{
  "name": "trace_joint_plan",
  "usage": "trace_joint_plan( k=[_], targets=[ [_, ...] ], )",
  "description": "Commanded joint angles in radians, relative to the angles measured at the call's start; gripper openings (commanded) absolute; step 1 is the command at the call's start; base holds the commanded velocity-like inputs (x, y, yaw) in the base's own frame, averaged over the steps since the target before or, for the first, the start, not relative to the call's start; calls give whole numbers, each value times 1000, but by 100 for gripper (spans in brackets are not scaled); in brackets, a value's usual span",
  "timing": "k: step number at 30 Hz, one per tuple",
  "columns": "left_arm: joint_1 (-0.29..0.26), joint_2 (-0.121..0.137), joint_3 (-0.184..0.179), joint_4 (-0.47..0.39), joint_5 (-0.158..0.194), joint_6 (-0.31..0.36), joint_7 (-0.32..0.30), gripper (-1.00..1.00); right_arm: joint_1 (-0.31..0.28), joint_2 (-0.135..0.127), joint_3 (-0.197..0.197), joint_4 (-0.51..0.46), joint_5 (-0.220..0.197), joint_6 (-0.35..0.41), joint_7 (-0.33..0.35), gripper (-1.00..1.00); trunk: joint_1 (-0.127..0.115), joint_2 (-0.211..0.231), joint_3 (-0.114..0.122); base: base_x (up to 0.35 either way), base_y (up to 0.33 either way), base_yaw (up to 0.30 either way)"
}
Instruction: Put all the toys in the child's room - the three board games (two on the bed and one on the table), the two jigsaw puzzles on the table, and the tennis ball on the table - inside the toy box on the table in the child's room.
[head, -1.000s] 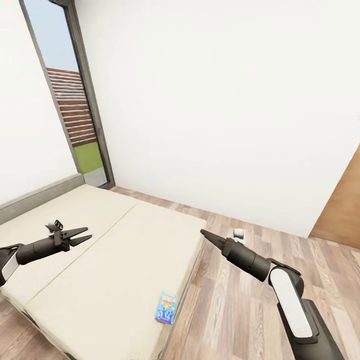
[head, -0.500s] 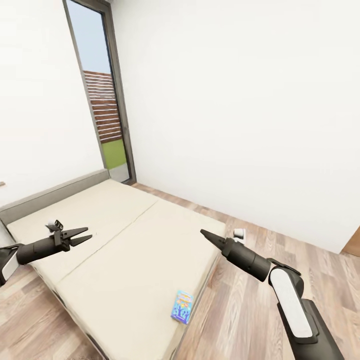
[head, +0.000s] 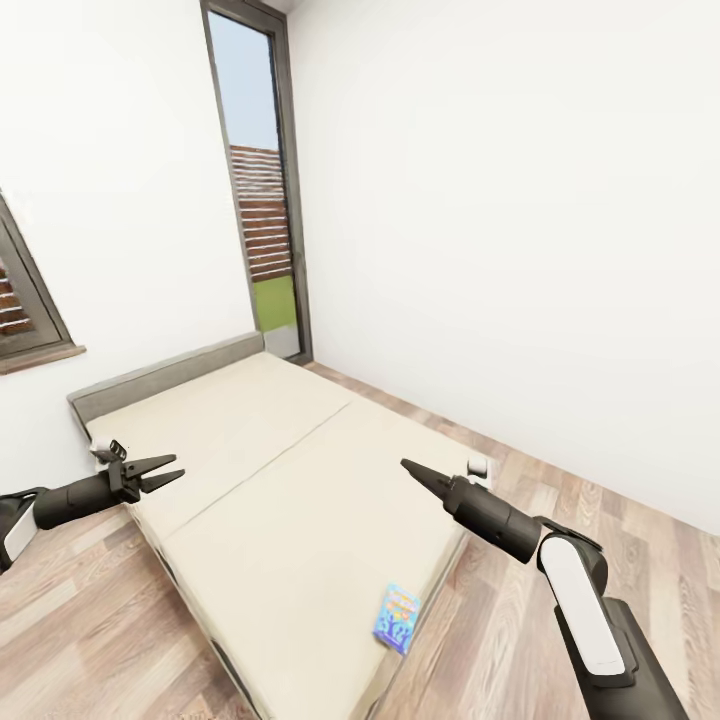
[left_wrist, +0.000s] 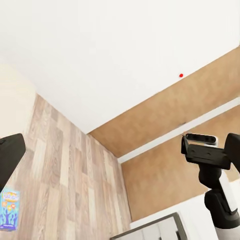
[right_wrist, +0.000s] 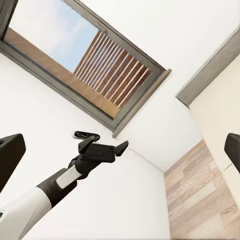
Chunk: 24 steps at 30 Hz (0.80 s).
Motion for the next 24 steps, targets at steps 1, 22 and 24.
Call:
trace_joint_plan(
  k=[1, 22, 24],
  targets=[
    [-1, 0, 1, 0, -2, 10, -4, 100, -1, 0, -2, 0, -2, 6, 2, 100, 1, -2, -2, 68, 0, 244],
    [-1, 0, 1, 0, -2, 9, -4, 100, -1, -2, -1, 0, -2, 6, 3, 100, 1, -2, -2, 50, -3, 37],
    [-1, 0, 1, 0, -2, 9, -4, 100, -1, -2, -1, 0, -2, 6, 3, 100, 1, -2, -2, 87, -79, 2]
  ],
)
